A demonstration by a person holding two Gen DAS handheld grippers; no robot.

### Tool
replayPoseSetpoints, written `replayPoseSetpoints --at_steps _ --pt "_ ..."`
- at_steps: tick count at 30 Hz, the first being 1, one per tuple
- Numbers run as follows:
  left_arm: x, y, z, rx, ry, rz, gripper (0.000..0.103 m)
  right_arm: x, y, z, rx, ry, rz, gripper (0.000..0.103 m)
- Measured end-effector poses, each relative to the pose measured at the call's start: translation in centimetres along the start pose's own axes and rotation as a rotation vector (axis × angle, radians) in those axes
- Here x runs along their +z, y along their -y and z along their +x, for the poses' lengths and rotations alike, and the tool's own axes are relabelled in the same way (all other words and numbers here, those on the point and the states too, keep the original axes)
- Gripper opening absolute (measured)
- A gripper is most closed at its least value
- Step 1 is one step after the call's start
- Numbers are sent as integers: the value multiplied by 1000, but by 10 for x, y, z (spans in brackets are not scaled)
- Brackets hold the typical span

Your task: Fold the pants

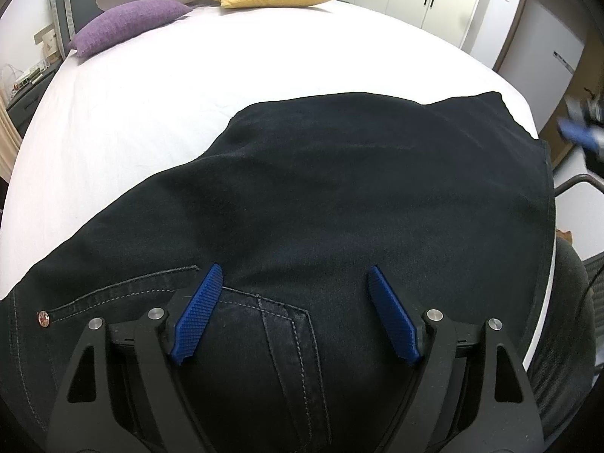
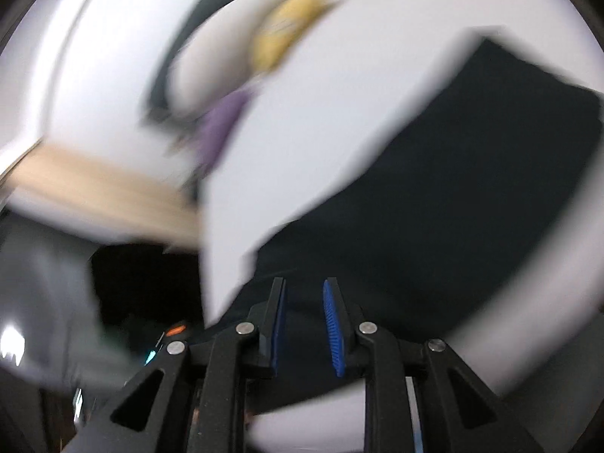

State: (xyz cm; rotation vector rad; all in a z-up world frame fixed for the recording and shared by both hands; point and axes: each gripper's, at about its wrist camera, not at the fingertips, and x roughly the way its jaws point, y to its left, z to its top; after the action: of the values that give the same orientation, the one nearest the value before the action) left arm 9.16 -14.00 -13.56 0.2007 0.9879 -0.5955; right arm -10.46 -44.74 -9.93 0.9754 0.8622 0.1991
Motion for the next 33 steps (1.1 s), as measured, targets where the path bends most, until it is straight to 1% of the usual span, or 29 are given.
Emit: replayPoseSetpoints --at_steps 1,2,3,5,6,8,9,10,11,12,13,14,16,17,20,21,23,24,25,26,27,28,29,30,31,32,33 --pt "-1 0 0 1 4 -1 80 6 -16 30 53 -62 -45 24" --pt "-1 0 -1 4 8 -2 80 9 -27 55 90 -107 -67 24" --pt "-3 1 -2 7 12 -3 80 14 -38 94 138 -166 -68 24" --pt "-5 1 -3 9 22 -5 80 19 -43 151 228 -274 -21 25" --pt "-6 0 -3 8 27 -9 80 21 -42 181 250 -314 3 25" --pt "-7 -1 -4 5 32 -14 80 25 -30 228 189 -341 39 26" --pt "-7 -1 -4 3 33 -16 80 27 -14 249 148 -360 63 25" --pt "-7 -2 -4 1 33 -19 80 30 0 253 126 -345 93 9" --pt "-8 -3 -4 -6 33 -23 80 34 15 252 126 -320 133 0" --pt "-8 -4 -4 -12 35 -27 80 39 35 237 155 -271 185 0" --pt "-9 -6 -4 -16 37 -30 80 44 46 223 166 -226 204 0" --pt "-9 -6 -4 -20 39 -33 80 50 58 205 161 -178 213 0" --pt "-9 -7 -3 -24 40 -34 80 68 93 153 122 -61 237 0" --pt "-8 -6 -3 -24 41 -34 80 78 118 119 99 26 273 0" --pt "-9 -5 -4 -18 41 -30 80 88 179 36 67 260 399 0" --pt "-9 -4 -4 -14 40 -27 80 93 200 0 22 346 448 0" --pt "-10 -3 -4 -10 40 -26 80 100 221 -47 -101 439 458 0" --pt "-10 -2 -4 -8 40 -27 80 101 230 -79 -158 498 454 0" --pt "-10 -1 -4 -4 39 -26 80 100 231 -98 -188 532 458 0" --pt "-9 -1 -3 1 37 -23 80 96 230 -116 -239 566 467 18" --pt "-9 0 -2 5 35 -21 80 86 226 -140 -280 613 470 25" --pt "-8 1 -2 10 31 -18 80 77 220 -149 -237 634 459 34" --pt "-6 3 -2 21 21 -13 81 64 210 -153 -135 614 433 41" --pt "-1 8 -1 39 7 -6 81 56 204 -152 -68 570 401 43" --pt "3 12 -2 55 -9 -5 81 43 188 -143 -2 497 342 46" --pt "10 15 -4 54 -20 -24 81 31 174 -132 30 442 294 46" --pt "17 19 -9 21 -7 -47 81 12 157 -112 65 352 240 46"
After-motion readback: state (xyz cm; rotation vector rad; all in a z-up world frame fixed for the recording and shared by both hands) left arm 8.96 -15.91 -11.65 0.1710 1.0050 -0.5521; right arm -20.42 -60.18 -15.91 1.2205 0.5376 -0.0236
